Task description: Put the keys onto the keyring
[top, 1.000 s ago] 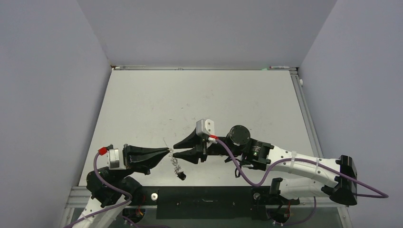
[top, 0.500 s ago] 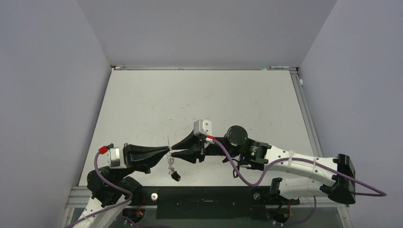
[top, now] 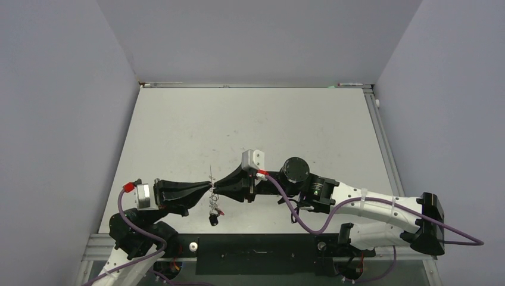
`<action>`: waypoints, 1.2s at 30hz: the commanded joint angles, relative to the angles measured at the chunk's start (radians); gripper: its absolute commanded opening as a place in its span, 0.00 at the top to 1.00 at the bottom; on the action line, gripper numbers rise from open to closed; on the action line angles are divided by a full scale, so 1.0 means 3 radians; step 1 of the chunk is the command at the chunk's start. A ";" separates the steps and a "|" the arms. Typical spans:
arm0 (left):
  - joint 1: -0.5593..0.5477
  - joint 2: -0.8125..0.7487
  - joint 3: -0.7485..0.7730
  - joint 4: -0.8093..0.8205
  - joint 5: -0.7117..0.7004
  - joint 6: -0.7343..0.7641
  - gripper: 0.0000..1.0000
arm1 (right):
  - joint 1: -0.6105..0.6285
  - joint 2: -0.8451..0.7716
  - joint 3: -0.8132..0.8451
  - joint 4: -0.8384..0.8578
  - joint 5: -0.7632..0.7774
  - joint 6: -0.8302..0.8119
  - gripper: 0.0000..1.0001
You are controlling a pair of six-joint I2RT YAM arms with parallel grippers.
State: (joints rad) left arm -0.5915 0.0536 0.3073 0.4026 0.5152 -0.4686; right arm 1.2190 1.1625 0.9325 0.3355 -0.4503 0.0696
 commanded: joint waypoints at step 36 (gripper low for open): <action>-0.0030 0.0478 0.1508 -0.2832 0.0270 0.2001 0.61 | 0.0061 0.0587 0.2052 -0.3447 0.0499 -0.1397 0.95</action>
State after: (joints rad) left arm -0.5922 0.1204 0.7021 -0.3103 0.5663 0.0090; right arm 1.2259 1.3071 1.4384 -0.5041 -0.3626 -0.2687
